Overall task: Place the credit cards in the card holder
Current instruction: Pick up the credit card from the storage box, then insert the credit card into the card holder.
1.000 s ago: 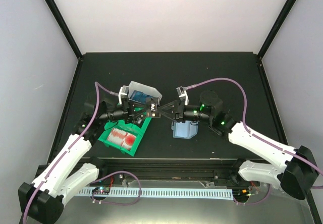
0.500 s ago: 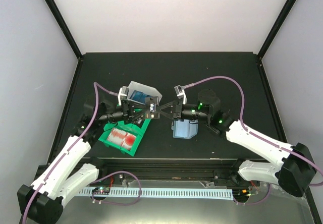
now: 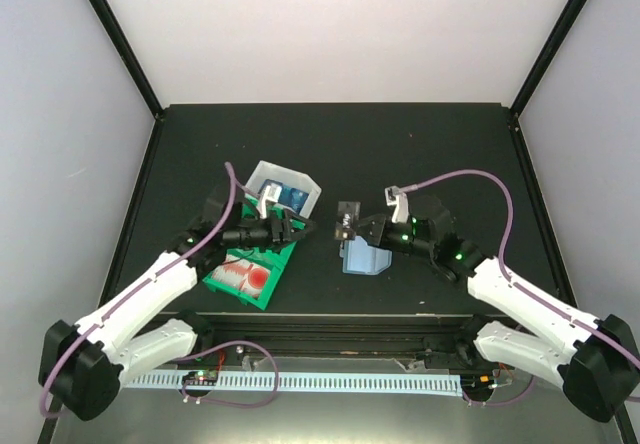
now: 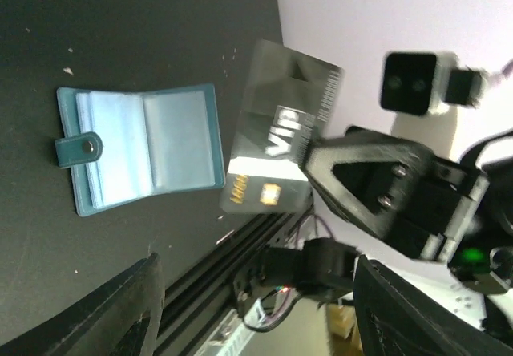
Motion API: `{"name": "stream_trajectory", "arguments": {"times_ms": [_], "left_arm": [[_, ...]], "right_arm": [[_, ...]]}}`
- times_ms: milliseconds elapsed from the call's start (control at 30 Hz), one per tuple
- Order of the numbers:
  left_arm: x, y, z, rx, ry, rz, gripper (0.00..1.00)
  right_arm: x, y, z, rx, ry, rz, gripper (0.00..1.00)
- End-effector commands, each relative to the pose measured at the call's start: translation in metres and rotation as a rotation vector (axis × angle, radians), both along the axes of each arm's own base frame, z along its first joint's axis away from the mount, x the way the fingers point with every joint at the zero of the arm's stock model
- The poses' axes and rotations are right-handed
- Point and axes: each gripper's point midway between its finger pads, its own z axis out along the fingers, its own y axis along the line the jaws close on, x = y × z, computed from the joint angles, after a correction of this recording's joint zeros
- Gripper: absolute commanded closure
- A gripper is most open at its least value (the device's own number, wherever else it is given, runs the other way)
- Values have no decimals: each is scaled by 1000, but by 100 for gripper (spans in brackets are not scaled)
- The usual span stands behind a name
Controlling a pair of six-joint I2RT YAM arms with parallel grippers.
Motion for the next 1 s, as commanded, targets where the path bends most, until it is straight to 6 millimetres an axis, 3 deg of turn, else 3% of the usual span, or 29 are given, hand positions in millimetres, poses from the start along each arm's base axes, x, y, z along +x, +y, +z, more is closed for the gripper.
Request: {"name": "stream_trajectory", "arguments": {"times_ms": [0,67,167,300,533,767,967], "left_arm": [[6,-26,2,64,-156,-51,33],[5,-43,-2,93,-183,-94,34],[3,-66,-15,139,-196,-144,35],[2,-93,-40,201,-203,-185,38],[10,-120,-88,321,-164,-214,47],[18,-124,-130,453,-120,-192,49],[32,-105,-163,603,-119,-98,57]], "right_arm": [[3,-43,-66,-212,68,-126,99],[1,-58,-90,-245,107,-162,99],[1,-73,-109,-255,139,-198,99],[4,-89,-124,-266,148,-238,99],[10,-99,-142,-267,167,-243,99],[8,-93,-145,-208,149,-185,99],[7,-93,-149,-209,141,-169,99]]}}
